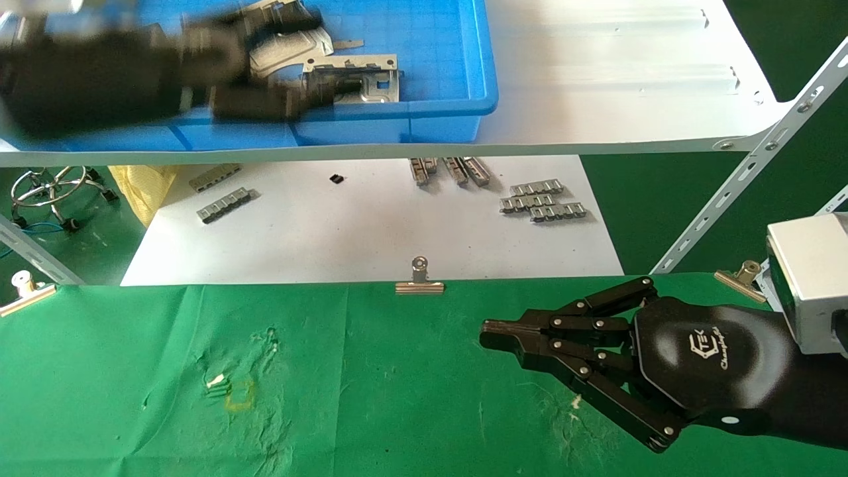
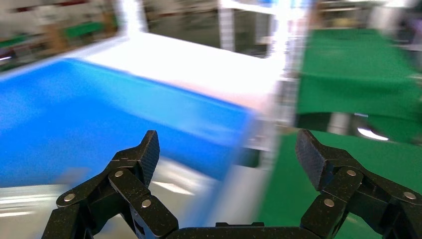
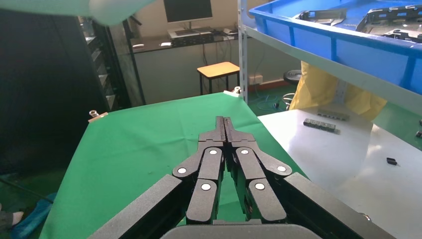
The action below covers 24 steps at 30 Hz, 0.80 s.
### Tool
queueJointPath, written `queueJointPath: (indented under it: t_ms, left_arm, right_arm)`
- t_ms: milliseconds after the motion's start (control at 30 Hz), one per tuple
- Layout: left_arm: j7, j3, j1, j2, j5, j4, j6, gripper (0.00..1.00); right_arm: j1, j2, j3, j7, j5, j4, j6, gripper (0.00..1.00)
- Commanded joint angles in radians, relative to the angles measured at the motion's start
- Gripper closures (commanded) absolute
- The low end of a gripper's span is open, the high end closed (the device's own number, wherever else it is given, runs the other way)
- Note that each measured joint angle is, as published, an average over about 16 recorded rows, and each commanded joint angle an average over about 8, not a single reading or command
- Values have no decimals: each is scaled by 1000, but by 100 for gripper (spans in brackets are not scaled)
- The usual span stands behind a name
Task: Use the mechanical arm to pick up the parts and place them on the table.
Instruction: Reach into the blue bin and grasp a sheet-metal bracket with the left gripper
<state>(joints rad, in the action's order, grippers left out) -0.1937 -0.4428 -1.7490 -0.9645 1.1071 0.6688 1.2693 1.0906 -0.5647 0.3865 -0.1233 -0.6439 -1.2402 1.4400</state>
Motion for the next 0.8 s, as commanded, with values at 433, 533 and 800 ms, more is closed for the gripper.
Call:
queueJointPath:
  t_ms: [433,533,800]
  left_arm:
    - [60,-132,-325,-264,279,-545,-353,54]
    - [56,-150,-353,-275,306,-588,-355,92]
    - [45,-187,-386,-276,359,-650,-357,100]
  right_arm:
    - [0,0,0,0,0,0,0,100]
    - [0,0,0,0,0,0,0,100]
    - [0,0,0,0,0,0,0,100]
